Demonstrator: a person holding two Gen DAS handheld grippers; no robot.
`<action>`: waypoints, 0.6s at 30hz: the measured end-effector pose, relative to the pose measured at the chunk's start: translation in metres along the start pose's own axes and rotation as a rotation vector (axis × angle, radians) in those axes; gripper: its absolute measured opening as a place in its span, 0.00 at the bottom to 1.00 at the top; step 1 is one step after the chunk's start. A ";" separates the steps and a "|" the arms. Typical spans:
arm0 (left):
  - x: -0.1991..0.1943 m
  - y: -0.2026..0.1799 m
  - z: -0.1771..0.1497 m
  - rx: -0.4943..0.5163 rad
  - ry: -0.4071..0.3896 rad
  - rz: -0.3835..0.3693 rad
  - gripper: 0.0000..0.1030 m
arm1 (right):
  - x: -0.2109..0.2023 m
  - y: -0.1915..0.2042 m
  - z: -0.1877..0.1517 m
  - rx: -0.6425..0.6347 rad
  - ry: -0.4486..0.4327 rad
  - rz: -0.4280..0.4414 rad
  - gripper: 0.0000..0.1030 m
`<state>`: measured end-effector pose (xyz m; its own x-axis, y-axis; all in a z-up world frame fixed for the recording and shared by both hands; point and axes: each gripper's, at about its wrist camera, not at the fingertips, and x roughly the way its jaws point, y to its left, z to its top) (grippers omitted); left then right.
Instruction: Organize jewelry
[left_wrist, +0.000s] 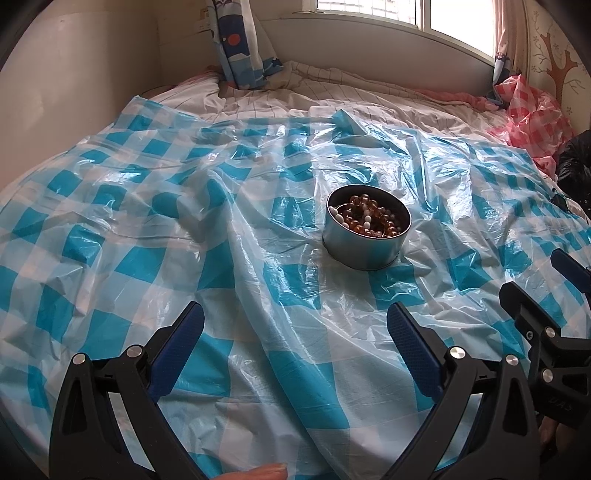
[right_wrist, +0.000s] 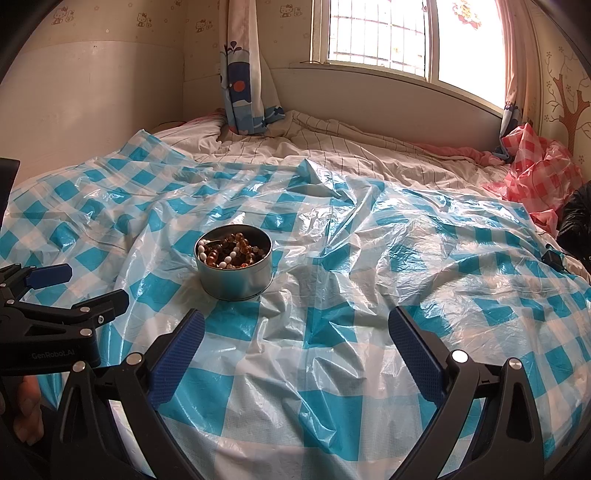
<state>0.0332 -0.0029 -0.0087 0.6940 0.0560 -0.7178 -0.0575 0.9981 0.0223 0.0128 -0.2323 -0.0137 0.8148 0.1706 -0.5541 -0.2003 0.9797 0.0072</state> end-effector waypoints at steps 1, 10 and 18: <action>0.000 0.000 0.000 0.000 0.001 0.000 0.92 | -0.001 -0.001 -0.001 0.001 0.000 0.000 0.93; 0.000 0.000 0.000 0.001 0.001 0.000 0.92 | -0.001 -0.002 -0.001 0.000 0.001 -0.001 0.93; 0.000 0.000 0.000 0.001 0.001 0.000 0.93 | -0.001 -0.004 -0.002 -0.001 0.000 -0.001 0.93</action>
<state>0.0335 -0.0031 -0.0085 0.6935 0.0564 -0.7182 -0.0570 0.9981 0.0233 0.0116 -0.2365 -0.0142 0.8146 0.1699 -0.5545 -0.2001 0.9797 0.0063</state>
